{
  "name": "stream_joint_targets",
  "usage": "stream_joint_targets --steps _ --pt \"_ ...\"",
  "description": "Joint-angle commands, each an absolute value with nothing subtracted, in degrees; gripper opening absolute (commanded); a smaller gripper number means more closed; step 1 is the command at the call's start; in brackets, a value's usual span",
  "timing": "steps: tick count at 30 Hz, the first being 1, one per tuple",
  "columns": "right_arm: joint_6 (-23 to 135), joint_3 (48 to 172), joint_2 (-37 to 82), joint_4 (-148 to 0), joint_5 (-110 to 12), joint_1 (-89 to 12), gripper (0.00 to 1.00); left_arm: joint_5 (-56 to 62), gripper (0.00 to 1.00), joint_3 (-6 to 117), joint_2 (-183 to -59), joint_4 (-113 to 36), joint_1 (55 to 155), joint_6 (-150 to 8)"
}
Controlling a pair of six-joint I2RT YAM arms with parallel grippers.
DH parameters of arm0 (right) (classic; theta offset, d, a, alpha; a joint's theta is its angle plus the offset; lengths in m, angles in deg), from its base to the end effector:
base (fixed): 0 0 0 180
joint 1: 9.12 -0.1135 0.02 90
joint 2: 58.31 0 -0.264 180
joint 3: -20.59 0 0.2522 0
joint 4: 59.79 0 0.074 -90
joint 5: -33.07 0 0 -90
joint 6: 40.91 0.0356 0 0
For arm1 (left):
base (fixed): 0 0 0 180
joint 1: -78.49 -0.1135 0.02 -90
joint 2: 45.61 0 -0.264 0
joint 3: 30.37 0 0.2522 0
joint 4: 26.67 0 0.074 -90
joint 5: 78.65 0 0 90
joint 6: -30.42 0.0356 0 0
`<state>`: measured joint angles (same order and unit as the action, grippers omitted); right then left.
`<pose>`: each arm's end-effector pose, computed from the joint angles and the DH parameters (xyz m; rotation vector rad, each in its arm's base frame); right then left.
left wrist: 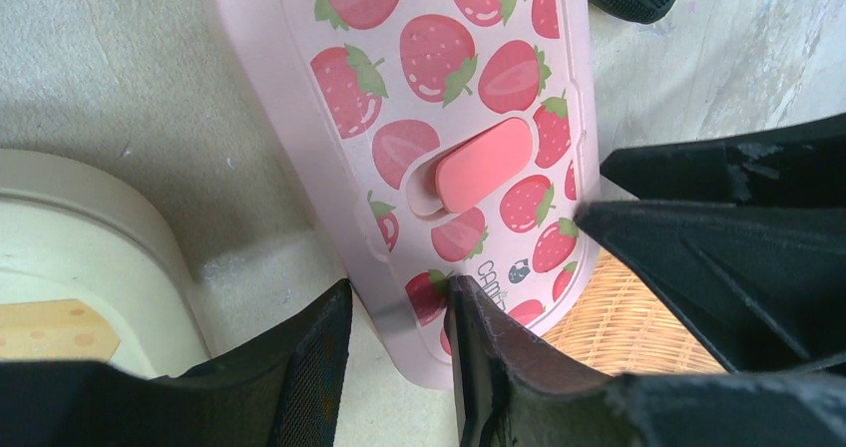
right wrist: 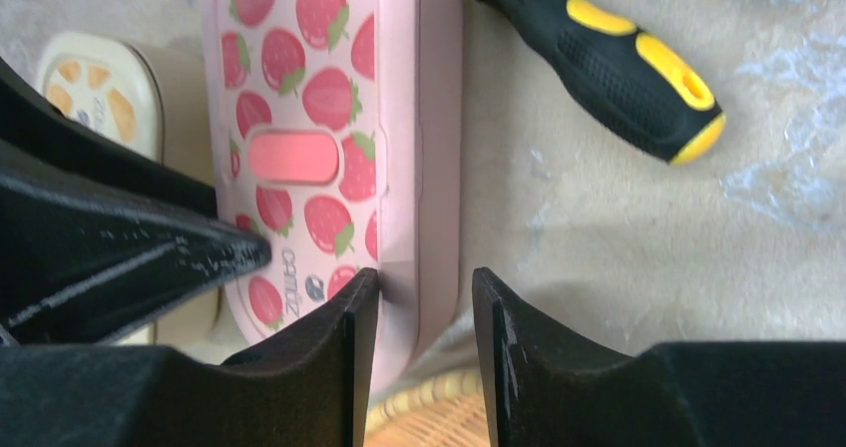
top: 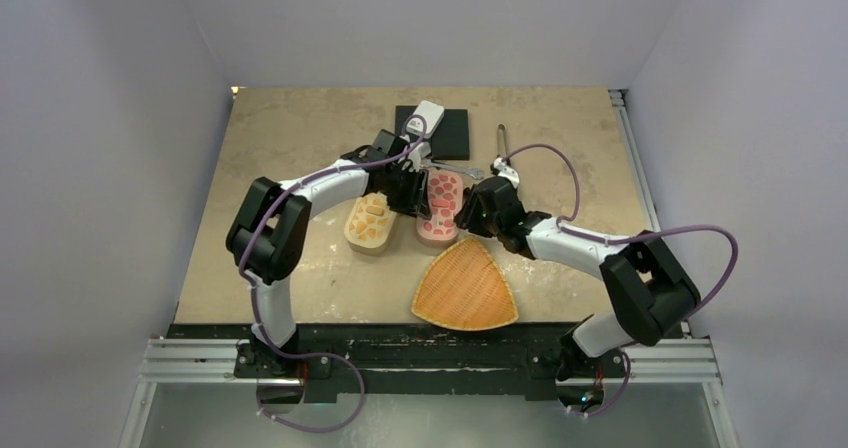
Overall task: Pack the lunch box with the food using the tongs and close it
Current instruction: Close the box lid on the packing box.
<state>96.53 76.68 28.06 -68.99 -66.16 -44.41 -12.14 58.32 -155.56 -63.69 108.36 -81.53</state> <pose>0.2525 0.1717 0.1804 0.3328 2.2934 0.5818 0.3408 -0.2121 0.1795 0.3453 2.6806 -0.8395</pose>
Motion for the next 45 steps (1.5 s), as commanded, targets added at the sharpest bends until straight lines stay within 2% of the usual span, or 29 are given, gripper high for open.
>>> stream_joint_targets --steps 1,9,14,24,31,35,45 --pt "93.66 78.18 25.49 -76.99 -64.57 -45.02 0.43 -4.73 0.38 57.65 -159.87 -67.11 109.67 -78.06" --pt "91.89 80.48 27.16 -79.5 -64.77 -46.31 0.41 -4.32 0.37 57.82 -159.98 -67.4 110.04 -77.95" --pt "92.17 81.9 30.34 -84.03 -67.95 -47.51 0.35 -4.29 0.37 57.82 -159.92 -67.53 110.13 -77.86" --pt "94.63 74.96 32.78 -83.71 -66.44 -47.71 0.29 -4.33 0.37 58.02 -159.06 -67.55 110.18 -77.74" --pt "96.08 71.5 34.87 -82.45 -65.22 -47.71 0.29 -5.51 0.42 57.84 -158.82 -66.93 110.4 -77.68" --pt "96.83 73.74 33.03 -84.27 -64.07 -47.55 0.31 -5.43 0.42 57.82 -159.33 -67.01 110.48 -77.56" --pt "90.74 90.65 30.33 -91.57 -69.52 -43.49 0.44 -2.67 0.39 58.45 -161.07 -68.97 111.18 -76.17"
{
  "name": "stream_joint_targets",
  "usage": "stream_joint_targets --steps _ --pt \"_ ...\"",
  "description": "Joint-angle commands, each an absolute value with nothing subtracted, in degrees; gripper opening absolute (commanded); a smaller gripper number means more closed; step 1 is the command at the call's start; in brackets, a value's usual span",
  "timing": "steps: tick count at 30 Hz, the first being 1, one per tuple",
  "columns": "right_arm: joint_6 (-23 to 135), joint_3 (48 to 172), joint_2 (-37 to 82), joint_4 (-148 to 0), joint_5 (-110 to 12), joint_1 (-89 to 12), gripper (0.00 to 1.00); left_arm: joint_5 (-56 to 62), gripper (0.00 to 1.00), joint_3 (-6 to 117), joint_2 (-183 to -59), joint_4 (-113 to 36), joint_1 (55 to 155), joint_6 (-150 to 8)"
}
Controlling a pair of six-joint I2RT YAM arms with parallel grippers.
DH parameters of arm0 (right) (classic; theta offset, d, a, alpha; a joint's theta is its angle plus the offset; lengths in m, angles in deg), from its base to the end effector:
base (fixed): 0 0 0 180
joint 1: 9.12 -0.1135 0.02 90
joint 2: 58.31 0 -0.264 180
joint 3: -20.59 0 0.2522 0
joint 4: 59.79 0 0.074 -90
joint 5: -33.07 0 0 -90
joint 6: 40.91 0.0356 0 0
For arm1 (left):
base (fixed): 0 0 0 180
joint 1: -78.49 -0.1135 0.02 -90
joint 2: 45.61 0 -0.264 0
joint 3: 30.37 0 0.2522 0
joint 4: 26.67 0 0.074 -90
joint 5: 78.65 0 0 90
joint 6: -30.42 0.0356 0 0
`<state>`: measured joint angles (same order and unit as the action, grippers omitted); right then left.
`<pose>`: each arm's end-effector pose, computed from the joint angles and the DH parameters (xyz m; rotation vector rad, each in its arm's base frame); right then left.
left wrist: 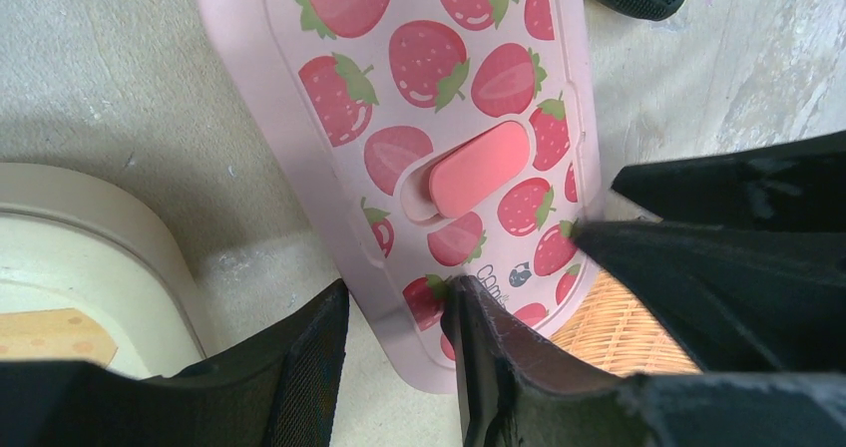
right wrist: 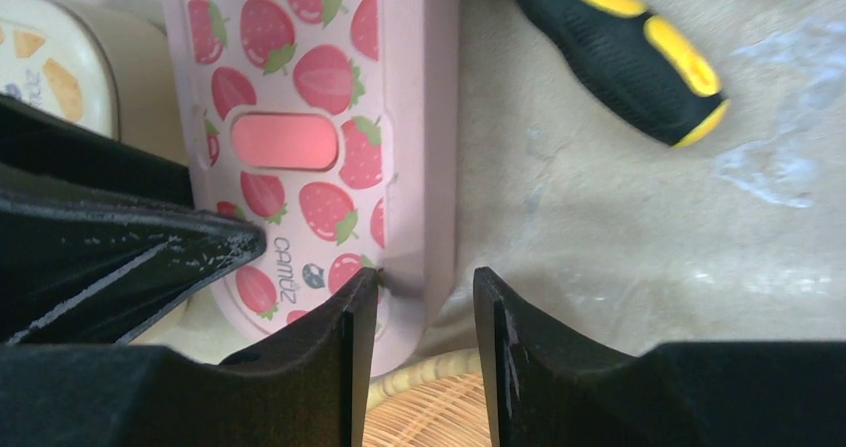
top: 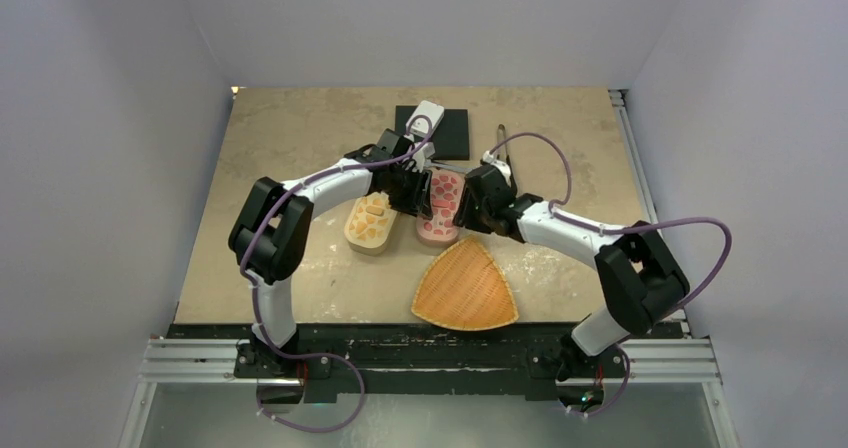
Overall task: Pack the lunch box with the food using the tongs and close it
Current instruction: Close the box lid on the packing box, then reset both arms
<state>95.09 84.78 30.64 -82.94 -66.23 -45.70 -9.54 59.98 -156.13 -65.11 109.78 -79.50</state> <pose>0.2583 0.1845 0.1908 0.2772 2.4318 0.4716 0.3396 -0.2213 0.1822 0.4064 2.6711 -0.7762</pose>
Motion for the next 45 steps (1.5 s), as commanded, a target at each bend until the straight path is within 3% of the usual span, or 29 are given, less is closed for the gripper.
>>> stream_joint_targets --steps 1,22,35,45 --pt "89.91 91.89 30.14 -91.67 -69.73 -42.75 0.45 -2.82 0.39 58.45 -161.11 -68.94 111.19 -76.03" --pt "79.12 107.25 47.22 -83.14 -61.27 -36.96 0.56 -4.61 0.4 57.83 -160.17 -68.16 112.15 -75.84" --pt "81.75 93.32 50.32 -78.91 -62.01 -37.07 0.52 -6.86 0.45 57.37 -157.58 -65.31 112.08 -76.19" --pt "83.83 90.09 46.56 -79.45 -62.1 -37.42 0.51 -9.84 0.58 59.64 -151.1 -63.15 112.15 -77.85"
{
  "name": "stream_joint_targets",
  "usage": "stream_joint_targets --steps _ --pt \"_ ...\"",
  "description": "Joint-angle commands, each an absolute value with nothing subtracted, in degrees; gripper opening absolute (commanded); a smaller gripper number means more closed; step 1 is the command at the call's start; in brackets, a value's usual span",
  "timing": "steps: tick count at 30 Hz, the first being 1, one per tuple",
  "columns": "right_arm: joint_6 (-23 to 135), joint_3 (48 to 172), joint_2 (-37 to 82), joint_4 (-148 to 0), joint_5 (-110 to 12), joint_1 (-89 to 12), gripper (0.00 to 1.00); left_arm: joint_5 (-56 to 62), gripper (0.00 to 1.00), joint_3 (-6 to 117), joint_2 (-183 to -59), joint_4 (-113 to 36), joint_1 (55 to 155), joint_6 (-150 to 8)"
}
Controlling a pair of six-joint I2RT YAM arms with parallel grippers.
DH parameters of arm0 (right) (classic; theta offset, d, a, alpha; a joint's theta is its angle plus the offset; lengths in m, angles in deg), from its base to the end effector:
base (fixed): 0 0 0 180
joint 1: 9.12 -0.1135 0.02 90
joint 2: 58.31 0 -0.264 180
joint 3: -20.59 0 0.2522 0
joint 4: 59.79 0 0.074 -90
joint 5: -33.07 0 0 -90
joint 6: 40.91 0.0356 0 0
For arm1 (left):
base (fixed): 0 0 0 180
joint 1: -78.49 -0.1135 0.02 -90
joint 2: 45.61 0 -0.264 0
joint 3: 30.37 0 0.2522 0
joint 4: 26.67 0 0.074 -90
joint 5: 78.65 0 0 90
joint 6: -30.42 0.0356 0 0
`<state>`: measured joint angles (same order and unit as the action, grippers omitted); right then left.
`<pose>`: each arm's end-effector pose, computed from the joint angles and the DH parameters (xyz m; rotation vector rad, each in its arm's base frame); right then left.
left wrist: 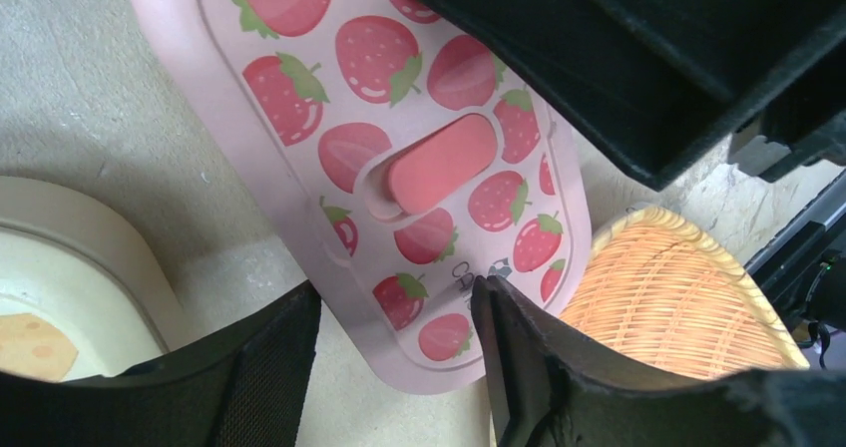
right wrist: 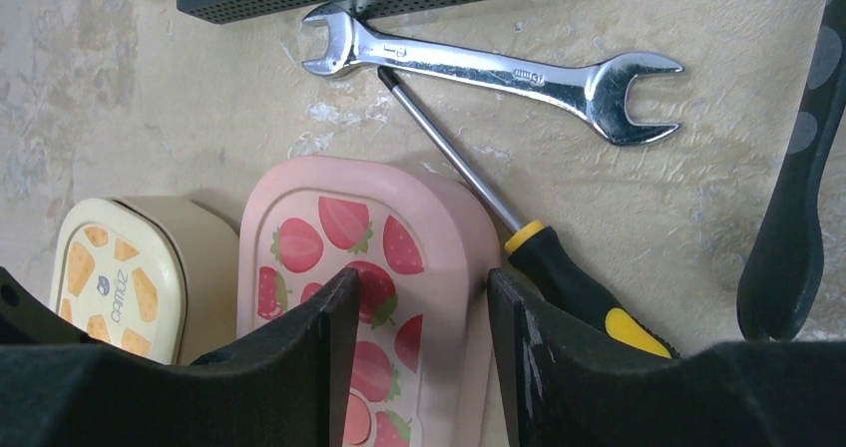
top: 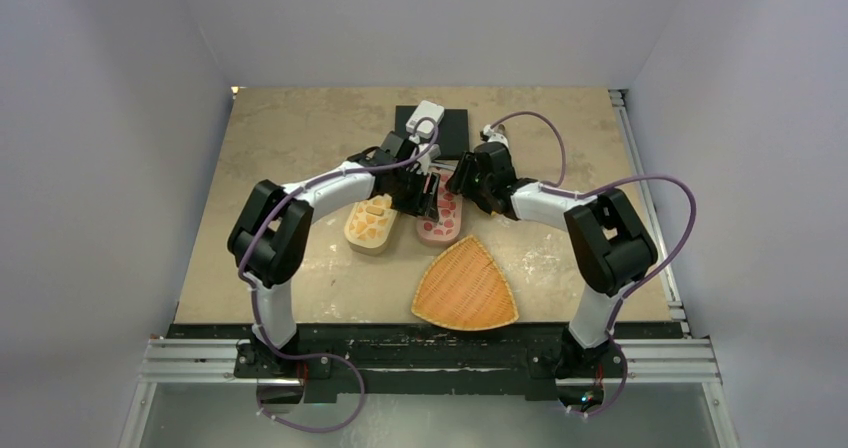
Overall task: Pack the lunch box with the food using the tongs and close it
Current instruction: Reset both arms
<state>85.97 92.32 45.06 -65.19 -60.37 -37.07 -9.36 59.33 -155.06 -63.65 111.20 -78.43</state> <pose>0.3395 0.1777 0.1721 0.2109 2.2637 0.5494 0.3332 -0.2290 0.1875 0.4660 2.6283 -0.7849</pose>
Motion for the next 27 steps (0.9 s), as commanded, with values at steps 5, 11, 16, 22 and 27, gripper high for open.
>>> stream_joint_targets --steps 5,11,16,22,27 --pt "81.94 97.27 43.25 -82.28 -62.03 -37.42 0.55 -7.67 0.66 61.11 -147.44 -63.78 111.84 -76.92" --pt "80.01 103.74 39.01 -84.98 -59.45 -37.42 0.67 -2.52 0.74 57.17 -140.21 -61.82 107.95 -76.51" --pt "77.71 104.58 33.3 -84.68 -61.48 -37.03 0.83 0.36 0.78 52.8 -133.45 -60.98 102.74 -75.89" --pt "75.69 99.25 25.98 -81.0 -57.35 -30.45 0.9 0.36 0.79 46.26 -125.98 -57.38 91.02 -77.84" --pt "73.72 93.81 16.93 -77.74 -57.93 -24.31 0.92 8.5 0.82 38.9 -115.68 -50.18 84.13 -78.42"
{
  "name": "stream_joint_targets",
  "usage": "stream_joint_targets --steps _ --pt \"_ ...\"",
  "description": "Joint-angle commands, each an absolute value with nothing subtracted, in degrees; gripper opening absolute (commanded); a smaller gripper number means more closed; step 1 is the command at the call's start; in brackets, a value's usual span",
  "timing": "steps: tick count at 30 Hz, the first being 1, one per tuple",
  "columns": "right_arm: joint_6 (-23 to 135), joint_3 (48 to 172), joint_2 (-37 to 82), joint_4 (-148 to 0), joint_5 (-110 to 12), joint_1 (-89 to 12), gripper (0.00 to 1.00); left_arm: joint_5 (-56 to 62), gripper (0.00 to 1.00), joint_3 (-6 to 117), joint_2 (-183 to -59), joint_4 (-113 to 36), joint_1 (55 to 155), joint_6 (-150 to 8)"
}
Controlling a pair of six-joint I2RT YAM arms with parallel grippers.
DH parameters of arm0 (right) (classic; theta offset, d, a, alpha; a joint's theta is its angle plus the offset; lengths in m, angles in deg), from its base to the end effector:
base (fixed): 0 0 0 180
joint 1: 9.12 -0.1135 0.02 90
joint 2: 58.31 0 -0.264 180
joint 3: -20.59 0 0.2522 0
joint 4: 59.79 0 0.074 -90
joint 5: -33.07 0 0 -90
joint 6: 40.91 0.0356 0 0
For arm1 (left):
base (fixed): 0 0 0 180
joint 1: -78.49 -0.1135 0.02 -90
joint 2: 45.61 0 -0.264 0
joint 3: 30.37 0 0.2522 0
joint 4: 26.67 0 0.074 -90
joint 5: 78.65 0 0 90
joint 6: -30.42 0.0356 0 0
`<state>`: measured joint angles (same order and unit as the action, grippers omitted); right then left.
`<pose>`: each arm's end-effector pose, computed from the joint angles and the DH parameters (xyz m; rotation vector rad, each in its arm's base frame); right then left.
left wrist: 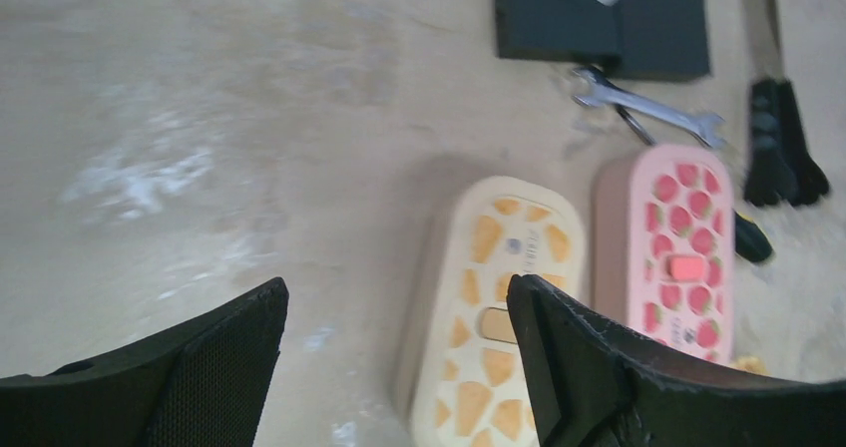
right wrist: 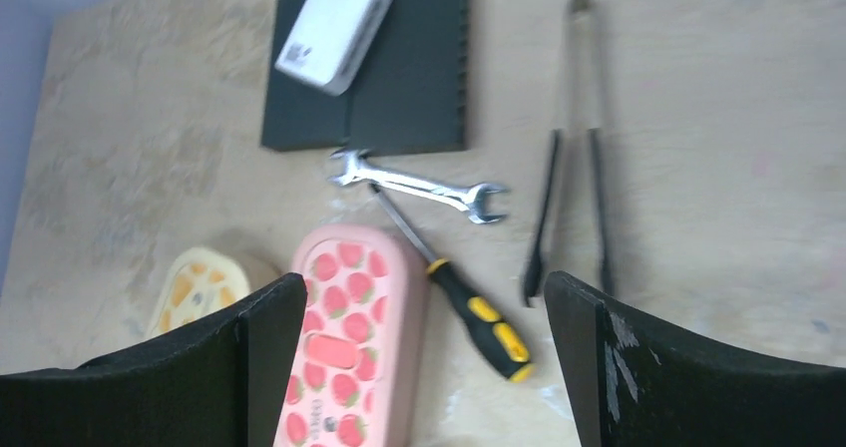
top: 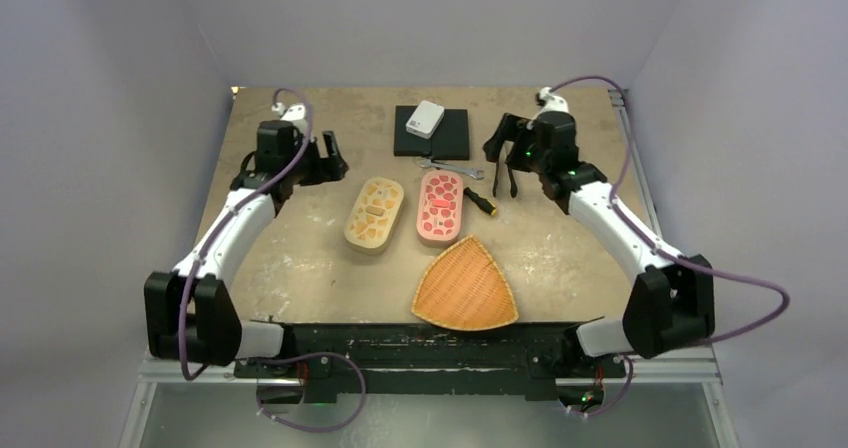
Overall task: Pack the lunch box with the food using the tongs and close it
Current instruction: Reset both arms
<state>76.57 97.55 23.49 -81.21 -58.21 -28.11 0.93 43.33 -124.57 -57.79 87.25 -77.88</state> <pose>0.3141 0.1073 0.3050 0.1671 2.0570 0.4850 0.3038 -0.0533 0.2848 -0.0830 2.2310 -0.4614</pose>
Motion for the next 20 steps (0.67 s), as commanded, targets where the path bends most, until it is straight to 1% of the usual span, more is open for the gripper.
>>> stream_joint_targets --steps 1,5,9,11,16,20 --pt "73.33 92.08 14.14 -75.85 -59.04 -23.53 0.93 11.78 0.82 37.28 -111.94 -48.49 84.04 -77.56" --pt "70.96 82.84 2.76 -65.49 -66.81 -23.01 0.93 22.17 0.82 31.83 -101.75 -42.45 84.04 -73.72" --pt "70.96 72.16 -6.77 -54.11 -72.38 -23.01 0.93 24.96 0.83 26.78 -94.32 -36.8 84.06 -71.14" --pt "70.96 69.92 -8.69 -52.58 -73.46 -23.01 0.93 24.8 0.83 25.43 -92.7 -35.83 84.11 -70.45" --pt "70.96 68.27 -10.54 -51.59 -72.71 -22.95 0.93 24.02 0.83 25.62 -93.3 -36.3 84.11 -69.93" --pt "70.96 68.53 -11.06 -51.48 -72.6 -22.99 0.93 24.28 0.86 26.54 -94.56 -37.69 84.11 -70.16"
